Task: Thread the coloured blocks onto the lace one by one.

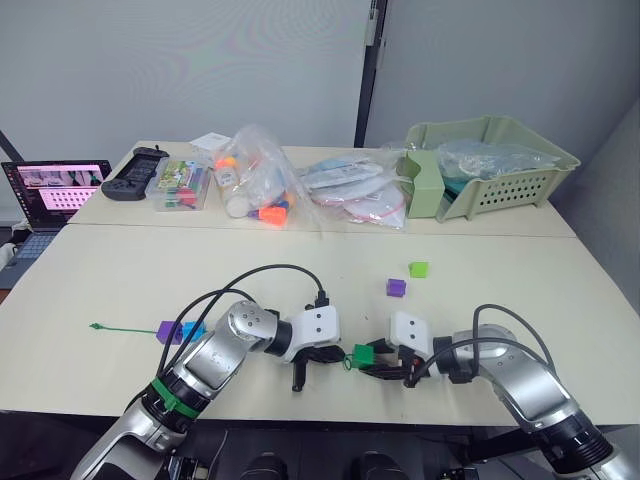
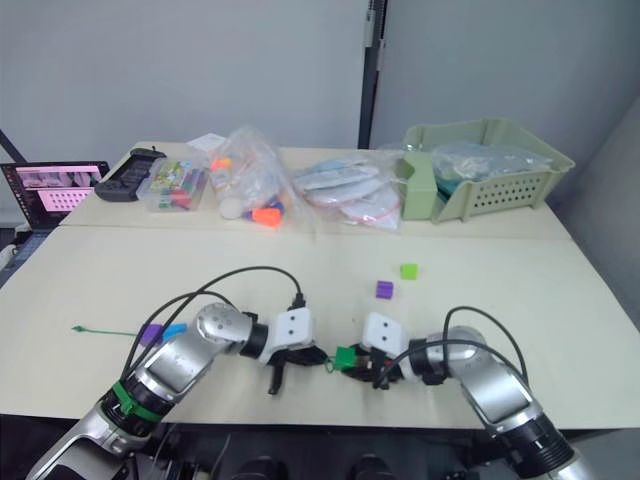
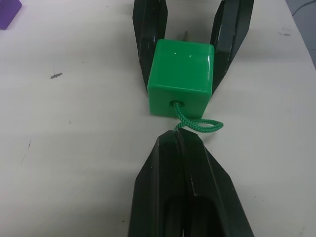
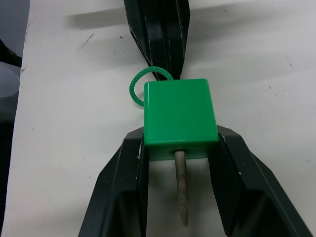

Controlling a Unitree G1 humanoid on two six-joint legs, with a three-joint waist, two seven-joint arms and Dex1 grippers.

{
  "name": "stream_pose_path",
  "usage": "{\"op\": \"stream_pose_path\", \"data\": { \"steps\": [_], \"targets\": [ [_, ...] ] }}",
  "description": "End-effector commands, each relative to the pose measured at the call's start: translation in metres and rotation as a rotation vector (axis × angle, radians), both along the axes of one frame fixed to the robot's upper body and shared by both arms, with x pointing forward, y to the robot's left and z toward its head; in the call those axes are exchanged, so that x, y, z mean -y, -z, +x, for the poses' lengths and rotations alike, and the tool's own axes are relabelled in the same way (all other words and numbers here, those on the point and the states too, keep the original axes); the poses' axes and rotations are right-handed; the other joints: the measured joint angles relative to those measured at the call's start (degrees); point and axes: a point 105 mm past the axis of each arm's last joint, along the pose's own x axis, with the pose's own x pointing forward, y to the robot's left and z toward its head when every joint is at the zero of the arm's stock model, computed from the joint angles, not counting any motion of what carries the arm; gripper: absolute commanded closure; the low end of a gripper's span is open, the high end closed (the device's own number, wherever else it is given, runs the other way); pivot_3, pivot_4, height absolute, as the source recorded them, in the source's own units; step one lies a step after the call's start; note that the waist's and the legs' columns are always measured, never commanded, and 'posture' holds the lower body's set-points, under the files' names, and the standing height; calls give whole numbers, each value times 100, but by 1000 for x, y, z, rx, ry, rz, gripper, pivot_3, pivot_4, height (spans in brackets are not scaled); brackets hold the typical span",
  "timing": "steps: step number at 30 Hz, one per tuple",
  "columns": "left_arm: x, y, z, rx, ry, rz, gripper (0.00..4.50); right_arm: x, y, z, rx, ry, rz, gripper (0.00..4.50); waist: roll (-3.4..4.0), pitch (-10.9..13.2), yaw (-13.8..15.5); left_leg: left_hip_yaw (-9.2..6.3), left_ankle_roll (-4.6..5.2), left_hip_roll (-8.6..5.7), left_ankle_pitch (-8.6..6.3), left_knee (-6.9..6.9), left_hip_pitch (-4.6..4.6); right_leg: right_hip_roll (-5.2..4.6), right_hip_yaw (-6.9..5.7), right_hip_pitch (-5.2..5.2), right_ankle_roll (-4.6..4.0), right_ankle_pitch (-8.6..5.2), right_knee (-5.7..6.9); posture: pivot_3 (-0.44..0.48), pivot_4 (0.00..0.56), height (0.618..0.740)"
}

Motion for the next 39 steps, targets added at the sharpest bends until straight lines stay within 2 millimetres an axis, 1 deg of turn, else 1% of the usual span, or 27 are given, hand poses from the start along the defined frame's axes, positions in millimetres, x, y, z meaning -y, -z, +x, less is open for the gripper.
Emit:
{"op": "stream_pose_path", "data": {
  "steps": [1, 2, 3, 5, 8, 9, 11, 13, 17, 21, 23, 25, 28, 32, 33, 35, 38, 39],
  "targets": [
    [-9, -9, 7, 36, -27, 10, 4242, -3, 2, -1, -16, 15, 8, 2820, 0, 0, -8, 0, 0, 1, 0, 0, 1, 0, 0, 0, 0, 0, 0, 0, 150, 740],
    [-11, -11, 4, 28, -12, 8, 3934, -2, 0, -1, -17, 19, 17, 2247, 0, 0, -12, 0, 0, 1, 0, 0, 1, 1, 0, 0, 0, 0, 2, 0, 150, 740],
    [-13, -15, 1, 19, 1, 1, 3687, -1, -5, 0, -13, 34, 34, 1973, 0, 0, -14, 0, 0, 1, 0, 0, 1, 1, 0, -1, 0, 0, 3, 0, 150, 740],
    [-16, -20, -3, 2, 20, -7, 2960, 1, -11, -1, -11, 48, 50, 1245, 0, 0, -11, 0, 0, 2, 0, 0, -2, 1, 0, -5, 0, 0, 4, 0, 150, 740],
    [-12, -32, -7, -8, 57, -41, 1963, 10, -20, -8, -7, 60, 51, 217, 1, 1, 30, 0, 0, -1, 0, 0, -7, -3, 0, -6, 0, 0, 2, 0, 150, 740],
    [-11, -34, -8, -10, 63, -48, 1668, 12, -22, -10, -7, 63, 51, 0, 1, 1, 49, -2, 0, -6, 0, 2, -9, -7, -1, -5, 1, 0, 1, 0, 150, 740],
    [-1, -40, -11, -19, 86, -73, 1021, 20, -28, -15, -4, 79, 52, 0, 1, 1, 74, -2, 0, -6, 0, 10, -17, -8, -2, -3, 3, 0, -10, 0, 150, 740],
    [12, -39, -11, -19, 98, -80, 1021, 29, -32, -19, 1, 102, 44, 0, 0, 1, 95, -2, 0, -6, 0, 13, -19, -7, -3, -2, 4, 0, -11, 0, 150, 740],
    [27, -25, -8, -18, 90, -67, 1021, 38, -31, -18, 6, 140, 22, 0, 0, 1, 45, 0, 0, -6, 0, 14, -16, -5, 0, 0, 5, 1, -12, 0, 150, 740],
    [33, -12, -6, -15, 89, -46, 1021, 40, -31, -14, 16, 168, 14, 0, 0, 1, -15, -1, 0, -1, 0, 11, -16, 3, 2, -5, 5, 1, -7, 0, 150, 740],
    [32, -5, -1, 14, 82, -11, 1021, 40, -29, -13, 16, 172, 5, 0, 0, 1, -4, -1, 0, -1, 0, 11, -15, 2, 2, -5, 5, 1, -7, 0, 150, 740],
    [35, -5, 1, 12, 76, -33, 1021, 40, -28, -14, 12, 171, 0, 0, 0, 1, 10, -1, 0, -4, 0, 11, -16, 0, 2, -4, 5, 1, -9, 0, 150, 740],
    [37, -9, 1, 20, 89, -58, 1838, 39, -27, -13, 13, 171, -1, 0, 0, 1, 35, -1, 0, -6, 0, 13, -17, -3, 2, -2, 5, 1, -11, 0, 150, 740],
    [36, -11, -5, 7, 118, -68, 3163, 37, -23, -13, 12, 167, -4, 0, 0, 1, 21, 0, 0, -5, 0, 13, -17, -2, 2, -2, 5, 1, -11, 0, 150, 740],
    [36, -11, -5, 7, 119, -68, 3314, 37, -23, -13, 12, 167, -4, 0, 0, 1, 20, -1, 0, -5, 0, 13, -17, -2, 2, -2, 5, 1, -11, 0, 150, 740],
    [36, -11, -5, 5, 119, -67, 3313, 35, -20, -10, 12, 162, -4, 0, 0, 1, 19, -1, 0, -5, 0, 13, -17, -2, 2, -3, 5, 1, -10, 0, 150, 740],
    [36, -11, -5, 4, 121, -65, 3313, 33, -12, -7, 19, 147, -18, 812, 0, 1, 17, 0, 0, -5, 0, 13, -17, -2, 2, -3, 5, 1, -10, 0, 150, 740],
    [35, -11, -4, 4, 121, -64, 3313, 33, -10, -5, 19, 147, -19, 1153, 0, 1, 16, 0, 0, -5, 0, 13, -17, -2, 2, -3, 5, 1, -10, 0, 150, 740]
  ]
}}
